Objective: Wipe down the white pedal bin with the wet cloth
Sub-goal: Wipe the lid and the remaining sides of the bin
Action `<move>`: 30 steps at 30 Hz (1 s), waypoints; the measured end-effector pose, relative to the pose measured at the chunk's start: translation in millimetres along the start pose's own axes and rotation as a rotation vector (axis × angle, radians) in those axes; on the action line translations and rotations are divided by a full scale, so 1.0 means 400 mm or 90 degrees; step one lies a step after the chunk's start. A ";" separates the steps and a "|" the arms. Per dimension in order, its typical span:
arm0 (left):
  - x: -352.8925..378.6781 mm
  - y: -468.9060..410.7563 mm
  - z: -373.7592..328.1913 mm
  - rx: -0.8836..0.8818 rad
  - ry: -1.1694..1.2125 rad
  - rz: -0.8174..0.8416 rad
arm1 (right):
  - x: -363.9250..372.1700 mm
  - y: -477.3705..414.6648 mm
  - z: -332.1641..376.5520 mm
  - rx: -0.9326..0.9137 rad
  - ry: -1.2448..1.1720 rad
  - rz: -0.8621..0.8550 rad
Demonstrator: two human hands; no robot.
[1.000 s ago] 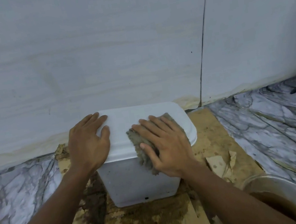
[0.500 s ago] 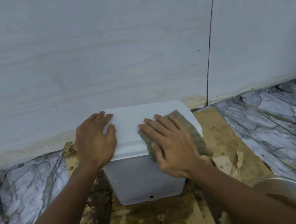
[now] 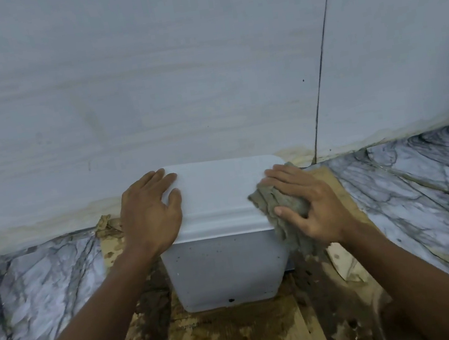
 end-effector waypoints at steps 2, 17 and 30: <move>0.002 -0.004 0.002 -0.003 -0.004 -0.001 | 0.003 -0.023 0.021 -0.007 0.032 0.026; -0.002 -0.002 -0.021 0.011 -0.007 -0.004 | 0.012 0.010 -0.004 -0.004 -0.020 -0.031; 0.003 -0.003 -0.014 0.001 -0.010 -0.023 | 0.054 0.026 -0.017 0.217 -0.088 -0.173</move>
Point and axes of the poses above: each hand's wrist, its own y-axis away from the middle knuckle, its own x-axis out of the palm, z = x × y, the point moved 6 cm from there along -y, towards the middle knuckle, and after that the axes turned 15 degrees about z, right-handed, at the moved point
